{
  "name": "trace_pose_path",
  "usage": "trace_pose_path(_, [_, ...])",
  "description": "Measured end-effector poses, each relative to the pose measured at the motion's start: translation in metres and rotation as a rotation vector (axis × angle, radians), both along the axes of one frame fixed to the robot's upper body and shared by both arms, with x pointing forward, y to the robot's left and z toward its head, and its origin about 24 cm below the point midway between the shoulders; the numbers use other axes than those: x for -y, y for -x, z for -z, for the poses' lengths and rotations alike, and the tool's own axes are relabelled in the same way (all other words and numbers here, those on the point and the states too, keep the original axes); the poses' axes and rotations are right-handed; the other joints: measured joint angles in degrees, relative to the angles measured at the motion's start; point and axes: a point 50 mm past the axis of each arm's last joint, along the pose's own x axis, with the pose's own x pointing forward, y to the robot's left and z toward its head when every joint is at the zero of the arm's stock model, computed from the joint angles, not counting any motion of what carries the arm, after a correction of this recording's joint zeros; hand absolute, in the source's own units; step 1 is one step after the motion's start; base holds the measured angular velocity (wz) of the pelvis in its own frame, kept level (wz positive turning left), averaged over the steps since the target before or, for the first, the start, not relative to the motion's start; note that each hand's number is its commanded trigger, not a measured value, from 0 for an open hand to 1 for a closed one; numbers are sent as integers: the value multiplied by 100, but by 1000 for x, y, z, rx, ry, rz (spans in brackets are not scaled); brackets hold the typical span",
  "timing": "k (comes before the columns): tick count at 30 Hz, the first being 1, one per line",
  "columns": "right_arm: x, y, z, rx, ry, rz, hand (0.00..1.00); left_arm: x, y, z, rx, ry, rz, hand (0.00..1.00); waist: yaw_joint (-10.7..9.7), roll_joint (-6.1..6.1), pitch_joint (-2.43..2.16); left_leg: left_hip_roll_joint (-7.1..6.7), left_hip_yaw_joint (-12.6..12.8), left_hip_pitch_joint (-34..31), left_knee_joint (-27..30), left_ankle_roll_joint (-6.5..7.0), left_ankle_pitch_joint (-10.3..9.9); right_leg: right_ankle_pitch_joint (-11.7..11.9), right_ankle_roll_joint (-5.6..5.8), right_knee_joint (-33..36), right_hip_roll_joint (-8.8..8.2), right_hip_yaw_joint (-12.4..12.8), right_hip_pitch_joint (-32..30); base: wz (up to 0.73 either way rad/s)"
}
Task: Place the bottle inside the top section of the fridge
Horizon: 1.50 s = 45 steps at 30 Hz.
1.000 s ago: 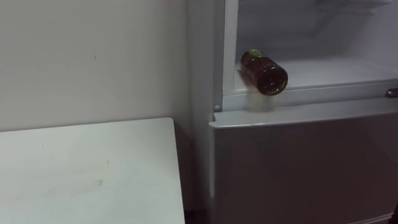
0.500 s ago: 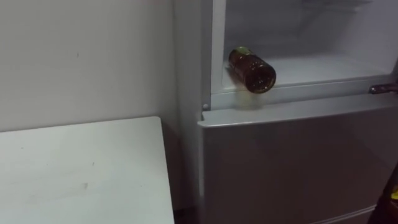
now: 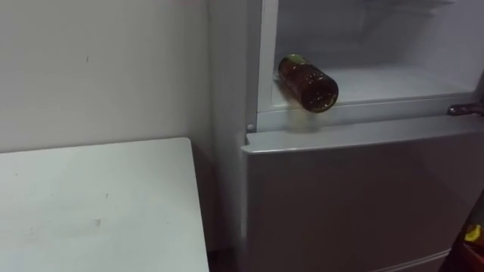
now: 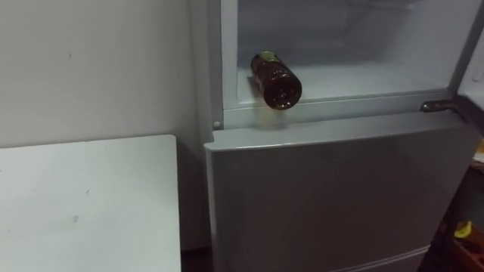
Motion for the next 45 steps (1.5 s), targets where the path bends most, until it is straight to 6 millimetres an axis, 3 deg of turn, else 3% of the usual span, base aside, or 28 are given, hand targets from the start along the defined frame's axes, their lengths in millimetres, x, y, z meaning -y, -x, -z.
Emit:
trace_pose_path(9, [15, -18, -46, 23, 216, -2, 0, -2, 4, 0, -12, 1, 3, 0, -30, -13, 1, -3, -10, -13, 3, 1, -1, -10, 10, -4, -8, -37, 2, 1])
trace_pose_path(20, [10, -49, -110, 104, 516, -101, 0, 0, 8, 0, -39, 13, 50, 0, -9, -28, -6, -8, -80, -3, -22, 2, 2, -5, 2, -5, -2, -71, 18, 1])
trace_pose_path(25, [3, -60, -138, 135, 647, -107, 0, -2, 13, 0, -57, 3, 46, 0, -9, -172, -7, -8, -87, -16, -2, 2, 2, -13, 3, 0, -8, -90, 13, 0])
trace_pose_path(31, [4, -58, -153, 147, 718, -70, 0, -2, 17, 0, -72, 11, 37, 0, -10, -270, -8, -12, -124, -53, -3, 2, 1, -16, 7, -7, -14, -146, 0, 4])
trace_pose_path(37, [-2, -63, -162, 164, 762, -89, 0, -1, 24, 2, -112, 27, 54, 0, 11, -196, 1, -21, -122, -50, -5, 3, 2, -20, 7, 5, -23, -154, -2, 0])
trace_pose_path(45, [-2, -64, -162, 167, 763, -93, 0, 0, 24, 4, -130, 43, 76, 0, 20, -194, 2, -22, -123, -48, -4, 3, 2, -27, 5, 13, -25, -157, -1, 0])
